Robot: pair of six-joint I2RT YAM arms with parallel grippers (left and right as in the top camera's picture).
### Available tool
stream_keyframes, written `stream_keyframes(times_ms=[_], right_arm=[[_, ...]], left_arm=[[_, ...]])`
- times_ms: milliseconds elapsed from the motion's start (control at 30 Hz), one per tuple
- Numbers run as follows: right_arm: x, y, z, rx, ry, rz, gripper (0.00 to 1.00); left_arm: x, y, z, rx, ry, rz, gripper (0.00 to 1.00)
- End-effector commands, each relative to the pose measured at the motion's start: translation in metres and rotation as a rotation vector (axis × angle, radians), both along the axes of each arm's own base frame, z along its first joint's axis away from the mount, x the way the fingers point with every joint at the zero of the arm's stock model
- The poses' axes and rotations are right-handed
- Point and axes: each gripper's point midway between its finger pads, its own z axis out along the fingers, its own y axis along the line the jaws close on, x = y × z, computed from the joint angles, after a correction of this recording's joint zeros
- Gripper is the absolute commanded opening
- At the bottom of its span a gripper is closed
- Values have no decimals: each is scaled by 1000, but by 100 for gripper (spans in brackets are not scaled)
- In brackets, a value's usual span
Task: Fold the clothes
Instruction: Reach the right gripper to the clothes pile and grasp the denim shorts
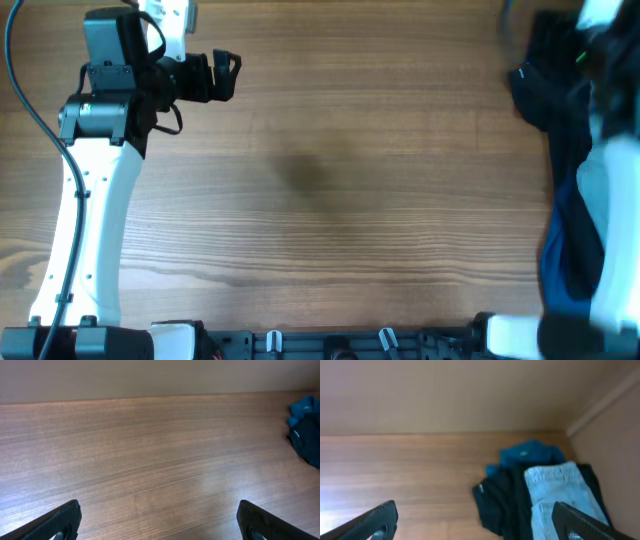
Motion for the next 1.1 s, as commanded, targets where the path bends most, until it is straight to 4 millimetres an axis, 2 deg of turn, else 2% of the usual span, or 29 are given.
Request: stream_keyframes(times_ms=[0, 67, 133, 167, 200, 267, 333, 400, 500, 567, 633, 700, 733, 833, 900, 1033, 1067], right_arm=[[22, -57, -29, 148, 29, -1, 100], [27, -95, -56, 196, 49, -46, 100], [25, -130, -84, 217, 87, -115, 100], [23, -147, -108, 244, 127, -148, 100], [22, -154, -127, 262, 165, -162, 100], [25, -172, -176, 287, 250, -206, 95], [30, -183, -200, 274, 277, -231, 91], [43, -190, -222, 270, 274, -230, 85], [54, -194, -240, 244, 276, -203, 84], [59, -191, -261, 238, 301, -180, 84], [63, -189, -277, 246, 318, -175, 82], [63, -190, -295, 229, 355, -194, 77], [61, -193, -301, 209, 373, -214, 71], [62, -200, -295, 172, 363, -245, 28], [64, -201, -278, 175, 328, -263, 12], [70, -186, -217, 132, 239, -236, 13], [70, -178, -206, 126, 230, -223, 8]], left_arm=[[7, 35, 8, 100, -28, 155, 100], [9, 78, 6, 65, 4, 383, 100], [6, 105, 4, -7, 27, 476, 100], [6, 117, 2, -46, 37, 494, 100], [6, 127, -2, -71, 50, 499, 100], [10, 146, -22, -85, 97, 532, 100], [14, 152, -40, -86, 142, 544, 100], [18, 153, -71, -86, 225, 546, 100], [20, 154, -97, -85, 291, 547, 100], [22, 154, -104, -85, 307, 548, 100], [23, 155, -103, -86, 300, 547, 100], [26, 155, -101, -85, 283, 547, 100], [27, 156, -100, -85, 279, 547, 100], [28, 156, -99, -85, 272, 547, 100], [28, 156, -99, -85, 272, 547, 100], [28, 156, -99, -85, 272, 547, 100], [28, 156, -99, -85, 273, 547, 100]])
